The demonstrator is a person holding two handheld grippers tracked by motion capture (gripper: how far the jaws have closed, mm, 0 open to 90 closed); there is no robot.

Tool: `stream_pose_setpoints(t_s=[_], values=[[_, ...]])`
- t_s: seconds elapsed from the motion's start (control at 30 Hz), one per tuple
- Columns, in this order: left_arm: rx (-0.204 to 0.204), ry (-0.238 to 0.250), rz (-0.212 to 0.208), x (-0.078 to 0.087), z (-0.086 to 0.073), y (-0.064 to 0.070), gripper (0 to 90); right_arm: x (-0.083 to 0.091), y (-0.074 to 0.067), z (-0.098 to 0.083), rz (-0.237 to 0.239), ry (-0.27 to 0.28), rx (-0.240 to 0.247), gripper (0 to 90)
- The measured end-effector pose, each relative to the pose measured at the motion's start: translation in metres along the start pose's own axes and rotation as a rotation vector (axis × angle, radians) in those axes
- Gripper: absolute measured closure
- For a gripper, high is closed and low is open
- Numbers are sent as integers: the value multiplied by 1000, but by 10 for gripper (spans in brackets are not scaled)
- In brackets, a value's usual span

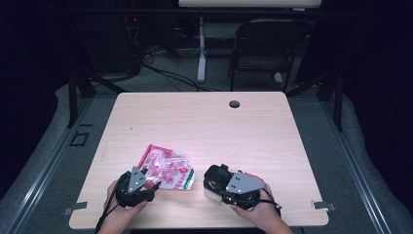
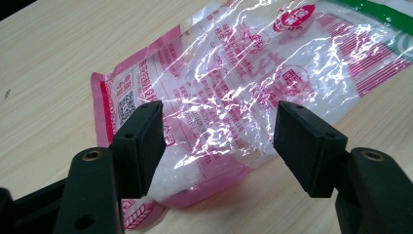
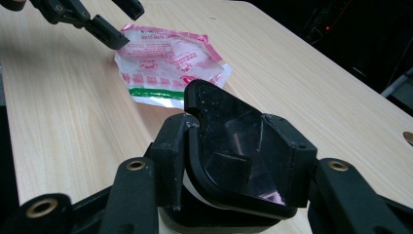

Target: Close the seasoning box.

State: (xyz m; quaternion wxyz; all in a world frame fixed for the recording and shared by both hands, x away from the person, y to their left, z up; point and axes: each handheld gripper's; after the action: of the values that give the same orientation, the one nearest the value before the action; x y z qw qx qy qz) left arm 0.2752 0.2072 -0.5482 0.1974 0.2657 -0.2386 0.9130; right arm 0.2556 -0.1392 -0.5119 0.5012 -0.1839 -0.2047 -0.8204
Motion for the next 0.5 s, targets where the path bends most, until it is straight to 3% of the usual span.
stream_pose_setpoints(t_s=[0.5], values=[[0,0,-3,-1,0,0,356,-2,-3,1,33,-4,-5,513]])
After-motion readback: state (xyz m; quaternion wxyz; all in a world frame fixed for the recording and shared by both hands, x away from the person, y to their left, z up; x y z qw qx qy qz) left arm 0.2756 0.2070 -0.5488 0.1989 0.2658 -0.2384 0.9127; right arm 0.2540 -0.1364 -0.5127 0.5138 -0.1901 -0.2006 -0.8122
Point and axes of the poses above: each handheld gripper's, and its own axes: x roughly backward along the jaws, z roughly out of its top, y roughly to its right, and after that the axes turned 12 degrees about z, right-handed
